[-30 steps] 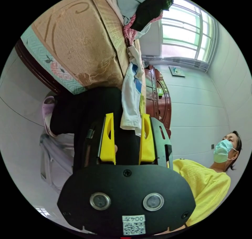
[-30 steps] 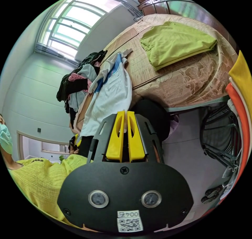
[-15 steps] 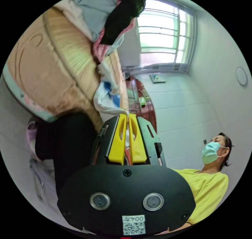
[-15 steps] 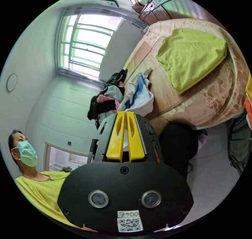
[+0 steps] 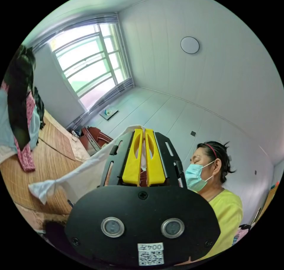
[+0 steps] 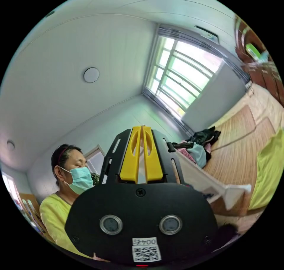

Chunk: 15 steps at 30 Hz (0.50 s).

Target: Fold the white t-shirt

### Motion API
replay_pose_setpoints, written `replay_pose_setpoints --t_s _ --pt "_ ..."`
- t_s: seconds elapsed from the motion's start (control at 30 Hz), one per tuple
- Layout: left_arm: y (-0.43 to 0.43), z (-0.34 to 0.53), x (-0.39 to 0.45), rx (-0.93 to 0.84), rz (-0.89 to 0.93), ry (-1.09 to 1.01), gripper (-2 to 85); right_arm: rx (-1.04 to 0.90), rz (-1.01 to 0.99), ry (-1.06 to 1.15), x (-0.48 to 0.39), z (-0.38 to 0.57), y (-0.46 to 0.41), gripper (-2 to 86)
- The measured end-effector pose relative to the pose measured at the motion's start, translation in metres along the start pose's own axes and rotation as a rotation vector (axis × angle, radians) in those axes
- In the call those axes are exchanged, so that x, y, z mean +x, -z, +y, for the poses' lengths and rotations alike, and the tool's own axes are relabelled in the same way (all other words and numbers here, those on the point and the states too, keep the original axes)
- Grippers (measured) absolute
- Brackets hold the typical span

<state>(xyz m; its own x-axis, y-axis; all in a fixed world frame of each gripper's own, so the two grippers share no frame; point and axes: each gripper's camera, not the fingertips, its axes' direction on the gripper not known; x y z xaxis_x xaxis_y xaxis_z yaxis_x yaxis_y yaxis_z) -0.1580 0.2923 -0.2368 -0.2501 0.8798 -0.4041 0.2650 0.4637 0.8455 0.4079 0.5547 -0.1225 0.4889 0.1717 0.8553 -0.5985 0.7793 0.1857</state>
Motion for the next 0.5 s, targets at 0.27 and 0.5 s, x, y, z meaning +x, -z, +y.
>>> replay_pose_setpoints --t_s 0.27,0.5 --pt "-0.049 -0.052 0.019 0.012 -0.058 -0.069 1.3 0.005 0.073 0.206 -0.052 -0.078 -0.02 -0.4" --pt "-0.119 -0.063 -0.132 -0.087 -0.142 0.216 1.3 -0.039 0.27 -0.016 0.068 -0.112 -0.045 -0.4"
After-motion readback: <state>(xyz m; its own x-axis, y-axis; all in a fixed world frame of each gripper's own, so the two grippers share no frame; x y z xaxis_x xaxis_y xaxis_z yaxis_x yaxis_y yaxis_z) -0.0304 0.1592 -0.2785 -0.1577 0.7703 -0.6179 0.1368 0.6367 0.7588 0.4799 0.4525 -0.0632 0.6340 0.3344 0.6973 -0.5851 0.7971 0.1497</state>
